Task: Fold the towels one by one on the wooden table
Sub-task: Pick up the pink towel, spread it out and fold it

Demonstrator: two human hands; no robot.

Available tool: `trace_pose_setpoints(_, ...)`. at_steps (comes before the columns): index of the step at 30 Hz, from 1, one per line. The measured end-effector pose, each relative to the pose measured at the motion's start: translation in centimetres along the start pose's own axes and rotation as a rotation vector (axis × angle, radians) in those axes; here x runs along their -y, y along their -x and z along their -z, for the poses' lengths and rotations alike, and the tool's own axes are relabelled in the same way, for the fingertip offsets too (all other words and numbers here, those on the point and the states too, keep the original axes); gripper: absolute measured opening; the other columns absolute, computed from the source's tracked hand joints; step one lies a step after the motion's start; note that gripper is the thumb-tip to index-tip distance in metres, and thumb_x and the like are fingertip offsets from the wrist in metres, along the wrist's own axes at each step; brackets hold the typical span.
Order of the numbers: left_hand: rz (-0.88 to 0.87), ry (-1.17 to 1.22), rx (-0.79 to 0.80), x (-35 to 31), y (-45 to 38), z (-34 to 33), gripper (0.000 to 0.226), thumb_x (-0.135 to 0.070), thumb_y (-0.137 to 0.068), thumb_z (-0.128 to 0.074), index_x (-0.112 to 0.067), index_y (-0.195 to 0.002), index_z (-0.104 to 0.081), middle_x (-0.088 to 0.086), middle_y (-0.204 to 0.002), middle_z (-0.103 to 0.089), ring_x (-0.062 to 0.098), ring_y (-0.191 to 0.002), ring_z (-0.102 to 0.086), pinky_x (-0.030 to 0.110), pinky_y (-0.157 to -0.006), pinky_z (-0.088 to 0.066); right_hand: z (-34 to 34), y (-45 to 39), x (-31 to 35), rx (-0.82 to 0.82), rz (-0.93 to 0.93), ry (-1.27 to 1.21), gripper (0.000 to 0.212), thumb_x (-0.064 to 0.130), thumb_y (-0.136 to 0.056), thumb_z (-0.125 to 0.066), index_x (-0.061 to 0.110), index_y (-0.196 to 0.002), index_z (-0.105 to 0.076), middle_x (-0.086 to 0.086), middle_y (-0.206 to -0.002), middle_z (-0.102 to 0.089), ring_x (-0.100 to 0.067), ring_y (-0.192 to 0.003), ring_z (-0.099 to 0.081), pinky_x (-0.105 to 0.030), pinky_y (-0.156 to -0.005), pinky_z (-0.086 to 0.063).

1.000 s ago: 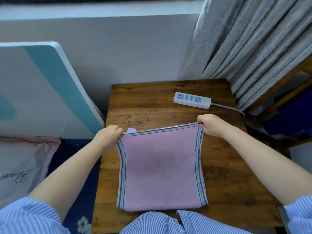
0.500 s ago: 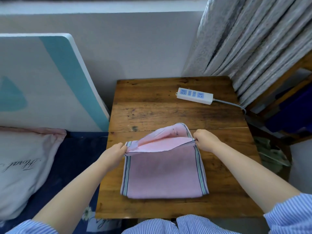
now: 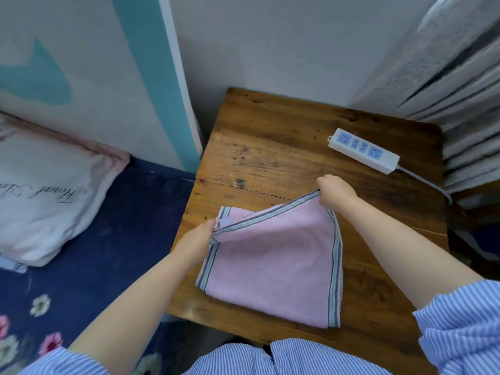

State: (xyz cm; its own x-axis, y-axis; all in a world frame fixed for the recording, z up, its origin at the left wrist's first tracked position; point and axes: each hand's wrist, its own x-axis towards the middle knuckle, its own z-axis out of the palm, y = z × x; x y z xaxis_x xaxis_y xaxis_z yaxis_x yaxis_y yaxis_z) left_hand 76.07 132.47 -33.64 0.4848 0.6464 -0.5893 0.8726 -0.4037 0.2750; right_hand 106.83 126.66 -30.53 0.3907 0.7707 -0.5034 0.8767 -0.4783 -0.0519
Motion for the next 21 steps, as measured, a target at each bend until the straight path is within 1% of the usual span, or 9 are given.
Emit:
trace_pose_setpoints(3,0.003,0.087,0.085,0.9,-0.7,-1.3,0.028,-0.003,-0.093,-0.037,-0.010,-0.116,-0.051,0.013,-0.121,-0.055,0.031,-0.103,-0.055,0.034,-0.080,-0.045,-0.2,-2.4,0.2,0.096,0.007,0.026,0.027,0.000,-0.088,-0.044,0.000,-0.114,-0.052,-0.017,-0.120,-0.049,-0.033,-0.110,-0.051,-0.035,-0.082,-0.045)
trace_pose_setpoints(5,0.025,0.128,0.084,0.9,-1.0,-1.6,0.029,-0.002,-0.094,-0.037,-0.008,-0.118,-0.053,0.014,-0.120,-0.054,0.031,-0.106,-0.053,0.035,-0.085,-0.044,-0.8,-3.6,0.3,0.165,-0.002,0.022,0.029,0.001,-0.089,-0.041,-0.001,-0.116,-0.051,-0.019,-0.123,-0.046,-0.035,-0.111,-0.050,-0.036,-0.085,-0.044)
trace_pose_setpoints(8,0.066,0.151,0.055,0.6,-1.6,-1.2,0.028,-0.004,-0.094,-0.039,-0.004,-0.117,-0.055,0.016,-0.119,-0.054,0.032,-0.107,-0.052,0.035,-0.085,-0.043,-1.7,-4.7,0.2,0.250,-0.035,-0.022,0.032,0.004,-0.090,-0.041,0.001,-0.120,-0.051,-0.019,-0.127,-0.044,-0.032,-0.110,-0.051,-0.032,-0.085,-0.044)
trace_pose_setpoints(10,0.086,0.163,0.049,0.9,-1.9,-1.1,0.026,-0.006,-0.094,-0.040,-0.003,-0.114,-0.057,0.016,-0.117,-0.056,0.032,-0.106,-0.052,0.036,-0.085,-0.043,-1.9,-5.0,0.2,0.268,-0.047,-0.097,0.031,0.006,-0.090,-0.043,0.002,-0.118,-0.054,-0.019,-0.125,-0.050,-0.030,-0.112,-0.049,-0.030,-0.084,-0.044)
trace_pose_setpoints(12,0.093,0.160,0.045,1.1,-2.0,-1.0,0.025,-0.007,-0.094,-0.041,-0.003,-0.112,-0.059,0.016,-0.117,-0.057,0.032,-0.106,-0.053,0.036,-0.085,-0.044,-1.8,-5.2,0.2,0.292,-0.037,-0.176,0.023,0.007,-0.087,-0.051,0.002,-0.107,-0.060,-0.017,-0.114,-0.058,-0.027,-0.105,-0.051,-0.030,-0.079,-0.044)
trace_pose_setpoints(14,0.092,0.137,0.036,1.1,-2.0,-0.7,0.025,-0.007,-0.094,-0.042,-0.003,-0.112,-0.059,0.015,-0.117,-0.057,0.031,-0.107,-0.053,0.035,-0.084,-0.043,-1.4,-5.0,-0.2,0.314,-0.043,-0.270,0.003,0.007,-0.083,-0.059,0.008,-0.082,-0.061,-0.013,-0.097,-0.059,-0.023,-0.089,-0.051,-0.025,-0.064,-0.041)
trace_pose_setpoints(16,0.092,0.109,0.029,1.0,-2.1,-0.3,0.025,-0.008,-0.095,-0.042,-0.004,-0.112,-0.059,0.014,-0.116,-0.057,0.031,-0.105,-0.053,0.034,-0.083,-0.043,-0.7,-4.7,-0.6,0.311,-0.012,-0.333,0.022,0.005,-0.080,-0.062,0.014,-0.063,-0.053,-0.006,-0.080,-0.055,-0.021,-0.080,-0.048,-0.022,-0.052,-0.036)
trace_pose_setpoints(18,0.093,0.084,0.014,0.9,-2.2,0.2,0.023,-0.009,-0.095,-0.041,-0.006,-0.111,-0.058,0.012,-0.114,-0.057,0.030,-0.102,-0.054,0.035,-0.081,-0.044,0.3,-3.8,-1.3,0.272,0.038,-0.347,0.023,0.004,-0.081,-0.062,0.015,-0.063,-0.051,0.001,-0.069,-0.049,-0.016,-0.070,-0.047,-0.019,-0.050,-0.033)
trace_pose_setpoints(21,0.083,0.071,-0.027,0.8,-2.3,1.3,0.022,-0.010,-0.095,-0.041,-0.009,-0.107,-0.059,0.011,-0.111,-0.058,0.029,-0.098,-0.054,0.036,-0.078,-0.045,1.8,-2.2,-2.3,0.166,0.102,-0.287,0.015,0.006,-0.081,-0.062,0.013,-0.072,-0.054,0.003,-0.071,-0.048,-0.009,-0.064,-0.044,-0.018,-0.051,-0.035)
